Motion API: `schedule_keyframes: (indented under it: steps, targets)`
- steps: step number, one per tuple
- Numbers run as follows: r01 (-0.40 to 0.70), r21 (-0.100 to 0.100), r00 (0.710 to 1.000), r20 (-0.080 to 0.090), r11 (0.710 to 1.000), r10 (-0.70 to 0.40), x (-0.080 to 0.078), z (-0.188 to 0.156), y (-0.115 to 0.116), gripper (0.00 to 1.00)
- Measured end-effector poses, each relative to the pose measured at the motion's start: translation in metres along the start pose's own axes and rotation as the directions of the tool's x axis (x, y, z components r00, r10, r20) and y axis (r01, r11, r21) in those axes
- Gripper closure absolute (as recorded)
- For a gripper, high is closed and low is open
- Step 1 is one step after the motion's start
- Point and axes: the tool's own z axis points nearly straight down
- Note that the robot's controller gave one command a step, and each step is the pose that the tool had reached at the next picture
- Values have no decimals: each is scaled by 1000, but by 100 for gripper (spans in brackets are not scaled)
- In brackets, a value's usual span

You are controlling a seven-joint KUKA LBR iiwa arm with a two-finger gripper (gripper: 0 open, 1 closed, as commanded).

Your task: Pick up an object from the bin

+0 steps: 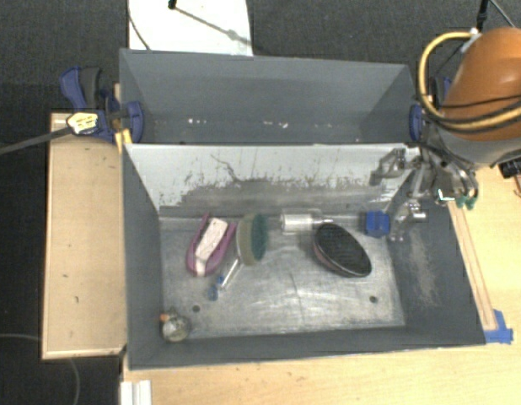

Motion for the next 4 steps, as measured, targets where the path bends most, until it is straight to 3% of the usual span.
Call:
schedule_keyframes:
  steps: [1, 2, 3, 4]
  targets:
    - [-416, -1, 910, -1, 910, 416, 28, 141, 56, 0]
    - [-652, -6, 759, 7, 759, 652, 37, 167, 54, 0]
    - [-647, -8, 762, 9, 762, 647, 35, 166, 54, 100]
    - [-502, -5, 865, 11, 865, 502, 49, -1, 51, 100]
